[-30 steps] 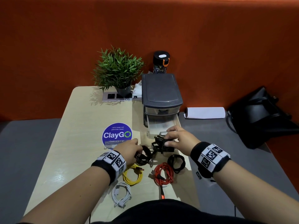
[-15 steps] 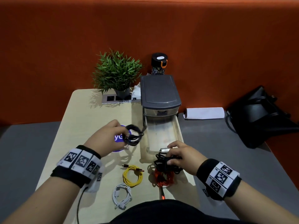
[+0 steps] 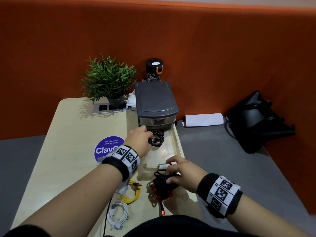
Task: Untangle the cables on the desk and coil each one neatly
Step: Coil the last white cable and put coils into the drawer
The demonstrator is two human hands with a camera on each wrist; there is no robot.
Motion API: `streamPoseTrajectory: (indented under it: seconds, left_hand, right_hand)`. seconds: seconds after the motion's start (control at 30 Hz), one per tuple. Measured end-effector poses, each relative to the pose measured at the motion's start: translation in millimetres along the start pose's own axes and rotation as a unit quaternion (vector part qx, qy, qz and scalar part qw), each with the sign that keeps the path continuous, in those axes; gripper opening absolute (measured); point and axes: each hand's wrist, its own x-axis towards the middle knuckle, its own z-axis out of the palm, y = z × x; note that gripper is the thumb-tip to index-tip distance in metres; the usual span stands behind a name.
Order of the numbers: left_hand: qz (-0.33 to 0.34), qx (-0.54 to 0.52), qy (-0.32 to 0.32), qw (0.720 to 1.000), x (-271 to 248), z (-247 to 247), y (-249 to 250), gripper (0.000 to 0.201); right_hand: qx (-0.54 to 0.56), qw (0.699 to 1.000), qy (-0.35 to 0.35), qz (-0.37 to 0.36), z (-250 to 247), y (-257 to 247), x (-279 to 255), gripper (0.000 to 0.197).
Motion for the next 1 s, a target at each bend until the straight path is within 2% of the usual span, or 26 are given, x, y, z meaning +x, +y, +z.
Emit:
streamPoseTrajectory:
  seconds: [0.2, 0.37, 0.43, 0.5, 0.53, 0.57, 0.67, 0.73, 0.77, 0.87, 0.93, 1.0]
  left_hand:
    - [-0.035, -0.008, 0.039, 0.999, 12.6, 2.7, -2.1, 0.03]
    - [-0.04, -0.094, 0.084, 0.991, 2.9, -3.0, -3.7, 0.02]
    - [-0.052, -0.133, 0.103, 0.984, -6.1, -4.2, -6.6, 0.015]
    - [-0.072, -0.17, 0.1, 0.978, -17.6, -3.4, -10.4, 0.01]
    - [-0.078, -0.185, 0.092, 0.975, -23.9, -1.2, -12.7, 0.01]
    - [-0.081, -0.2, 0.084, 0.973, -30.1, 1.2, -15.0, 0.012]
    - [-0.085, -0.231, 0.067, 0.967, -46.0, 7.8, -19.0, 0.018]
    - [-0.096, -0.244, 0.067, 0.963, -53.5, 10.2, -18.2, 0.022]
    - [-0.112, -0.254, 0.067, 0.958, -56.3, 11.5, -17.3, 0.024]
    - [-0.167, -0.306, 0.044, 0.936, -62.5, 14.0, -14.1, 0.03]
    - [-0.176, -0.34, 0.021, 0.924, -66.1, 13.2, -12.8, 0.034]
    - [-0.147, -0.316, 0.0, 0.937, -69.7, 11.8, -11.6, 0.039]
  right_hand:
    - [0.006, 1.0, 0.002, 0.002, 4.1, -0.4, 0.8, 0.021]
    - [0.021, 1.0, 0.006, 0.006, 0.6, -0.9, 2.2, 0.025]
    - [0.053, 0.999, 0.003, -0.002, -5.2, -2.5, 1.3, 0.021]
    - [0.117, 0.993, 0.009, -0.015, -16.5, -4.9, -1.0, 0.009]
    - [0.16, 0.987, 0.021, -0.023, -23.2, -7.2, -3.0, 0.006]
    - [0.2, 0.978, 0.047, -0.03, -29.6, -9.0, -3.8, 0.011]
    - [0.259, 0.947, 0.187, -0.043, -44.7, -13.1, 2.9, 0.019]
    - [0.243, 0.936, 0.252, -0.034, -46.8, -13.3, 14.9, 0.021]
    - [0.232, 0.936, 0.262, -0.024, -45.4, -12.9, 22.0, 0.02]
    - [0.166, 0.954, 0.248, -0.008, -31.9, -9.4, 42.5, 0.013]
    - [0.058, 0.974, 0.218, -0.015, -18.3, -6.9, 50.7, 0.014]
    - [-0.042, 0.977, 0.205, -0.038, -6.9, -5.5, 55.1, 0.017]
